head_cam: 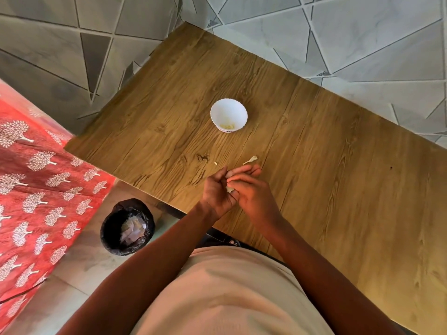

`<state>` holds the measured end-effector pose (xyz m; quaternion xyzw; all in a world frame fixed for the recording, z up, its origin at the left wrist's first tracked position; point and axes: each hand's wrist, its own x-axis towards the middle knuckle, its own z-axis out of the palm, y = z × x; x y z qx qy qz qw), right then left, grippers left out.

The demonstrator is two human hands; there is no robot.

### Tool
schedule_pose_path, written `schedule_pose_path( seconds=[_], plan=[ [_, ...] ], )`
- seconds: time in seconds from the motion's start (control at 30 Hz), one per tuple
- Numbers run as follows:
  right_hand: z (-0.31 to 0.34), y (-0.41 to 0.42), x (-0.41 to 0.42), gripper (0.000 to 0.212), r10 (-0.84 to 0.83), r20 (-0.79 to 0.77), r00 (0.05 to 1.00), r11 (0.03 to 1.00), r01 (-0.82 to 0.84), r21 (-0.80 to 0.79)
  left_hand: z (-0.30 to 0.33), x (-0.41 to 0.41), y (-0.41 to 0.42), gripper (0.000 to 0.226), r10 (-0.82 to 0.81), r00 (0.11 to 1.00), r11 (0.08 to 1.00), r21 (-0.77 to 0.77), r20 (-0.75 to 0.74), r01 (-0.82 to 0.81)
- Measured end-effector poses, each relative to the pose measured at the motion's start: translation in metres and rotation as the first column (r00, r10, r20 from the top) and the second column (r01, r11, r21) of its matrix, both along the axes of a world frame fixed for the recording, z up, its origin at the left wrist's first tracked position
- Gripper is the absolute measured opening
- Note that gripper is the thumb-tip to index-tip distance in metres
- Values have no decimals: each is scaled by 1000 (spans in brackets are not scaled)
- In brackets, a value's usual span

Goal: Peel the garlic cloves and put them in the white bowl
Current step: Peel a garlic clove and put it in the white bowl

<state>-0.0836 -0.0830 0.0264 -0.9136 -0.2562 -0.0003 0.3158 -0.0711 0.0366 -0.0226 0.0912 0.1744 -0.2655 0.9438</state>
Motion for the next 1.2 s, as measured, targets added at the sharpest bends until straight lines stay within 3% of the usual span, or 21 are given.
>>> schedule_pose_path(
  seconds=[0.1, 0.23, 0.37, 0.43, 0.6, 0.7, 0.93, 1.03, 1.2],
  plan=[
    [8, 5, -1, 13, -73, 151, 986, 993, 58, 103, 7, 1, 1, 65, -26, 998, 1000, 8, 62, 26],
    [11, 5, 2, 22, -160, 138, 978, 980, 140, 145, 15, -2, 3, 62, -8, 998, 998, 61, 68, 4],
    [12, 2, 1, 13, -193, 52, 980, 962, 178, 206, 17, -1, 6, 65, 16, 999, 997, 73, 42, -19],
    [14, -2, -3, 20, -223, -51, 974, 933, 228, 278, 15, -1, 9, 65, 14, 999, 998, 67, 41, -17],
    [10, -22, -13, 28, -389, -241, 889, 776, 457, 435, 8, -5, 23, 58, 122, 990, 992, 52, -68, -119],
    [-11, -38, -16, 27, -465, -307, 831, 745, 554, 372, 3, -6, 34, 59, 159, 983, 986, 62, -89, -154],
    [-46, -44, -17, 30, -470, -137, 872, 864, 486, 131, 9, -14, 41, 57, 163, 982, 981, 122, -93, -151],
    [-51, -49, -16, 27, -520, -220, 825, 824, 552, 124, 10, -15, 42, 59, 139, 987, 980, 152, -83, -125],
    [-53, -38, -10, 20, -475, -243, 846, 850, 512, 121, 11, -17, 42, 61, 121, 989, 980, 170, -82, -106]
  ],
)
